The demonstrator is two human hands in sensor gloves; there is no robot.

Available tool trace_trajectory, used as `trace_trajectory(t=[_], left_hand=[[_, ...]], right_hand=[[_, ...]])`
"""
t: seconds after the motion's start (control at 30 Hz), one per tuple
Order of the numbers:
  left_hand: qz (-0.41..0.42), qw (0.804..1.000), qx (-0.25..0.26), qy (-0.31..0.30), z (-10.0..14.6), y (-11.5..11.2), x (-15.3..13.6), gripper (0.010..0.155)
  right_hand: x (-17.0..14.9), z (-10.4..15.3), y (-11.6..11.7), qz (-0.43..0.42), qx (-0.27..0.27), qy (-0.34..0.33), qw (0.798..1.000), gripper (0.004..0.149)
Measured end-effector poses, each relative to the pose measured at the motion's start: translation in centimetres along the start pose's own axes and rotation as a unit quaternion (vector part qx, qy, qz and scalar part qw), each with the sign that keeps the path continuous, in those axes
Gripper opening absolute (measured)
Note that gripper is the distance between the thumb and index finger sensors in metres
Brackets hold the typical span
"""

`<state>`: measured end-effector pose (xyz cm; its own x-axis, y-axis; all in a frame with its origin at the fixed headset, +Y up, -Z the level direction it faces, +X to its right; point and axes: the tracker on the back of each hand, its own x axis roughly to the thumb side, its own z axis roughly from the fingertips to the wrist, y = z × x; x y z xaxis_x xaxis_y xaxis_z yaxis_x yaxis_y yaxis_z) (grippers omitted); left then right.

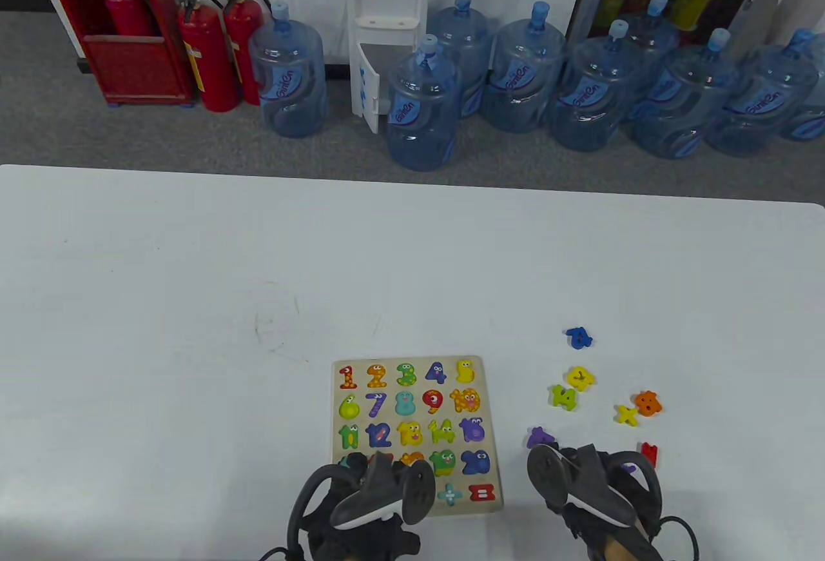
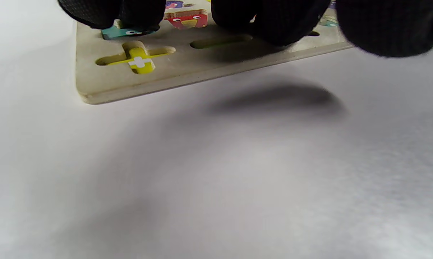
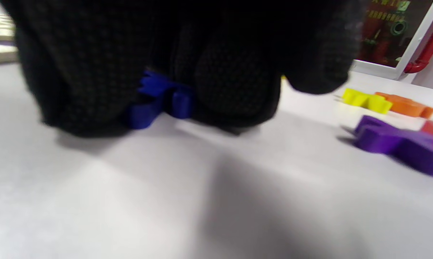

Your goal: Hold math block puzzle and insert math blocks into matching slots

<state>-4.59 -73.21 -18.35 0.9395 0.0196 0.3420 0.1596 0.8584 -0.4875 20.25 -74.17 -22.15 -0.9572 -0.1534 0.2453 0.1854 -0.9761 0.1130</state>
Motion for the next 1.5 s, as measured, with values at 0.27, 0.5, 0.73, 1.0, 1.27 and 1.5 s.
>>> trace_trajectory(t=[0.27, 0.5, 0.73, 1.0, 1.27, 1.5], left_hand=[[0.037, 0.999, 0.029, 0.024, 1.1, 1.5, -1.5, 0.070], [0.044, 0.990, 0.067, 0.113, 1.5, 1.1, -5.7, 0.094], [0.081, 0.988, 0.013, 0.129, -1.3, -0.7, -6.7, 0.096], [0.008, 0.990, -0.017, 0.139, -0.6, -0.2, -5.0, 0.094], [0.014, 0.993, -0.012, 0.119, 0.0, 0.0, -4.8, 0.093], [0.052, 0.993, 0.027, 0.105, -0.8, -0.7, -5.0, 0.102]], right_hand=[[0.4, 0.6, -0.2, 0.009, 0.018, -0.020, 1.000, 0.069], [0.1, 0.6, 0.0, 0.007, 0.015, -0.015, 1.000, 0.067], [-0.3, 0.8, -0.5, -0.023, 0.039, -0.017, 0.999, 0.056], [-1.3, 0.5, -0.7, -0.085, 0.051, -0.017, 0.995, 0.049], [-1.1, -0.5, -0.1, -0.034, 0.017, 0.014, 0.999, 0.049], [-0.8, 0.2, -0.5, -0.008, -0.021, 0.019, 1.000, 0.051]])
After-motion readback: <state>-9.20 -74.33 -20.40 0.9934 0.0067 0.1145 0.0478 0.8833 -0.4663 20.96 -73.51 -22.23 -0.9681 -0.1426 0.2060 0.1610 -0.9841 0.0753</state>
